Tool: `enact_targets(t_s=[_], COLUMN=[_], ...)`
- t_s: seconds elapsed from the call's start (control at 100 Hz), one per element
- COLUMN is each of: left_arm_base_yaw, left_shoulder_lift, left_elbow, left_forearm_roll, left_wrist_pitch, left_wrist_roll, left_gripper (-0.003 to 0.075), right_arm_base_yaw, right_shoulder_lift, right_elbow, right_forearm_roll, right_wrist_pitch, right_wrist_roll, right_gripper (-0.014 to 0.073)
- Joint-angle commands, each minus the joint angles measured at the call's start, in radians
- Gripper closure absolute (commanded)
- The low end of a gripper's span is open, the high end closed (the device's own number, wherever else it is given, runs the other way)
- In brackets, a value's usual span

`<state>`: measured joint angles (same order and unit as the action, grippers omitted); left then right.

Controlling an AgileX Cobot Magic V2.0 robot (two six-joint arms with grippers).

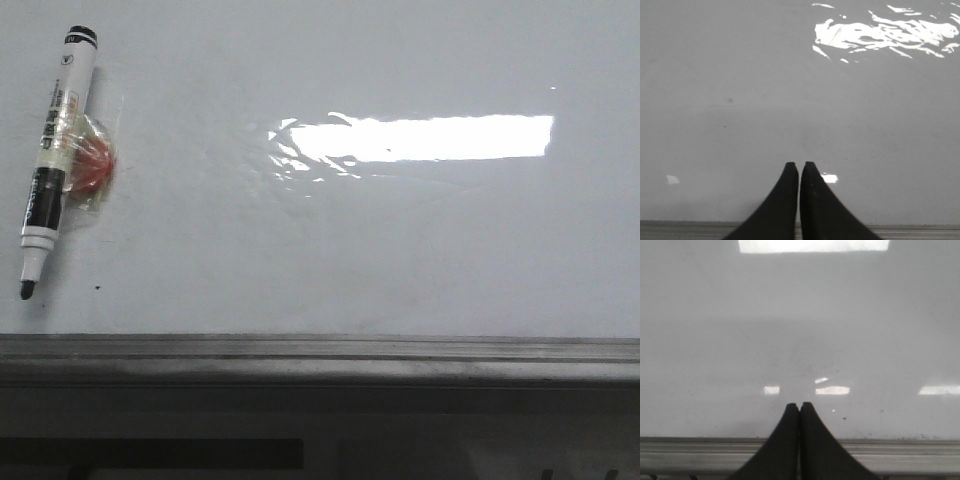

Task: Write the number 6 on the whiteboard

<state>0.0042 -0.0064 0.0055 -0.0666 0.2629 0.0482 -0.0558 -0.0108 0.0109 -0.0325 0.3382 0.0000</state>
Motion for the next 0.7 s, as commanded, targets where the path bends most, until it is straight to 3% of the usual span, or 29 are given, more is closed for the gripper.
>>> enact_targets(t_s=[0.0,0.28,0.54,0.69], left_arm_base_yaw=[0.002,0.002,0.002,0.002], left_shoulder_lift=[-0.029,-0.029,-0.029,-0.015], left_elbow=[0.044,0.044,0.04,-0.011], left_forearm_roll=[-0.001,-0.001,-0.035,-0.069], left_wrist_pitch=[-0.082,-0.082,-0.179,-0.146], left_wrist_roll=[-0.01,-0.01,-0.01,-0.01], left_gripper=[0.0739,0.0739,0.0739,0.074], right_arm_base_yaw=[-0.004,-0.004,-0.004,-0.004], right_shoulder_lift=[-0.02,-0.02,-0.02,-0.012], right_elbow=[0.029,0.029,0.029,0.025], right_forearm_roll=[-0.011,0.006,0.093,0.198], right_wrist_pitch=[-0.021,-0.043,-0.326,-0.302], right_wrist_roll=[-0.008,-0.008,0.0,0.0], right_gripper=[0.0657,0.0657,0.0657,0.0657])
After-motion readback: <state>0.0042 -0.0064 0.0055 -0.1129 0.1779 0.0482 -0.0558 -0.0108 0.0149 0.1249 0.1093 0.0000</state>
